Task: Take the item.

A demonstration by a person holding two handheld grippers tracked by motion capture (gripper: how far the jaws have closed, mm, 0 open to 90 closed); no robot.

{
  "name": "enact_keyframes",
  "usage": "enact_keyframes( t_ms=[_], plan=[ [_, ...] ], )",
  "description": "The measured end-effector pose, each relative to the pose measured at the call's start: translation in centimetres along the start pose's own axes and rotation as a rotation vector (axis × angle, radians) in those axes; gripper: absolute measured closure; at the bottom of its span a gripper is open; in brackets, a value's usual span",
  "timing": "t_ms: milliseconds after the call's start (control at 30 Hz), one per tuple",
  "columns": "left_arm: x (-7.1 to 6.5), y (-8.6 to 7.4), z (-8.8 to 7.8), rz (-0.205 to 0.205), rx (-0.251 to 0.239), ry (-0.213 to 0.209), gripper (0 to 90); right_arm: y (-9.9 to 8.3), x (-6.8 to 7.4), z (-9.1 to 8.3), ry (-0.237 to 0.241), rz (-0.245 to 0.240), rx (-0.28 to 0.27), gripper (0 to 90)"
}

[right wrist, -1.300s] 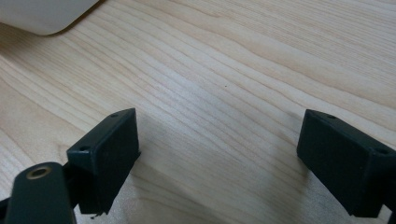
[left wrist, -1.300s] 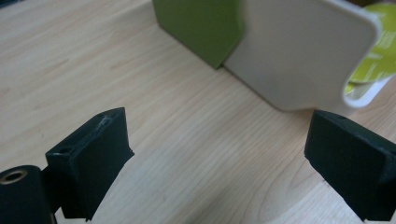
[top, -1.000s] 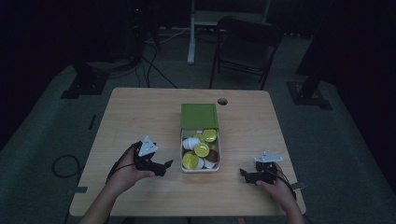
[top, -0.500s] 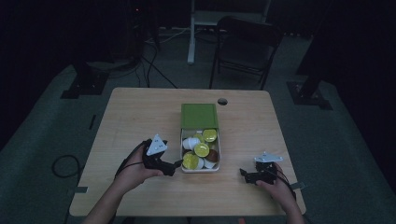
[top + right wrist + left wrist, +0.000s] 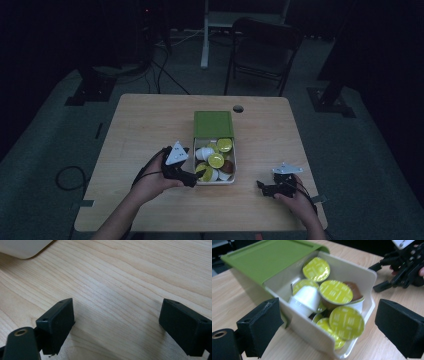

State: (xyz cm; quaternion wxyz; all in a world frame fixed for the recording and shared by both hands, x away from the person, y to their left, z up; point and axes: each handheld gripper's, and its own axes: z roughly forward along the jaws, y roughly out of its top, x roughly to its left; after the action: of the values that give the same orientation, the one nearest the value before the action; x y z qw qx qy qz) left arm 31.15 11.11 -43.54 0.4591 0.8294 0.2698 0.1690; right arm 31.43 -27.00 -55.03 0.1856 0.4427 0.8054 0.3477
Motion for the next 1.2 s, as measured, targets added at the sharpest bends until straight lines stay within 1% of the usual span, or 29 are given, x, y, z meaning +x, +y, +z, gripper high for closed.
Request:
enact_keyframes(
  t_ms=[67, 267, 300, 367, 467, 533, 667, 800, 933, 967, 1033, 1167, 1200],
  plan=[
    [-0.2, 0.3, 0.2, 0.005, -0.007, -0.006, 7.0, 0.0, 0.0, 0.0, 0.000, 0.002, 0.000, 12.5],
    [-0.6, 1.2, 1.1, 0.018, -0.008, -0.029, 7.0, 0.0, 0.0, 0.0, 0.000, 0.001, 0.000, 12.6],
    [-0.7, 1.3, 1.2, 0.022, -0.009, -0.031, 7.7, 0.0, 0.0, 0.0, 0.000, 0.000, 0.000, 12.6],
    [-0.7, 1.5, 1.6, 0.012, -0.017, -0.028, 14.1, 0.0, 0.0, 0.0, 0.000, 0.001, 0.000, 12.6],
    [-0.8, 1.8, 2.2, 0.012, -0.020, -0.033, 14.1, 0.0, 0.0, 0.0, 0.000, 0.001, 0.000, 12.6],
    [-0.9, 1.9, 2.6, 0.013, -0.011, -0.036, 14.1, 0.0, 0.0, 0.0, 0.000, 0.001, 0.000, 12.6],
    [-1.1, 2.0, 3.4, 0.010, 0.001, -0.040, 14.1, 0.0, 0.0, 0.0, 0.001, 0.002, -0.001, 12.6],
    [-1.2, 1.9, 4.2, 0.005, 0.010, -0.035, 14.5, 0.0, 0.0, 0.0, 0.001, 0.002, -0.001, 12.6],
    [-1.3, 1.7, 4.6, 0.003, 0.021, -0.037, 14.7, 0.0, 0.0, 0.0, 0.002, 0.003, -0.001, 12.6],
    [-1.2, 1.5, 5.0, 0.009, 0.034, -0.029, 14.7, 0.0, 0.0, 0.0, 0.001, 0.004, -0.001, 12.6],
    [-1.1, 1.4, 5.2, 0.009, 0.038, -0.022, 14.7, 0.0, 0.0, 0.0, 0.002, 0.003, -0.002, 12.6],
    [-1.2, 1.3, 5.6, 0.014, 0.042, -0.024, 16.0, 0.0, 0.0, 0.0, 0.000, 0.001, -0.001, 12.6],
    [-1.3, 1.3, 5.9, 0.016, 0.049, -0.027, 16.0, 0.0, 0.0, 0.0, 0.001, 0.002, -0.001, 12.6]
  ],
)
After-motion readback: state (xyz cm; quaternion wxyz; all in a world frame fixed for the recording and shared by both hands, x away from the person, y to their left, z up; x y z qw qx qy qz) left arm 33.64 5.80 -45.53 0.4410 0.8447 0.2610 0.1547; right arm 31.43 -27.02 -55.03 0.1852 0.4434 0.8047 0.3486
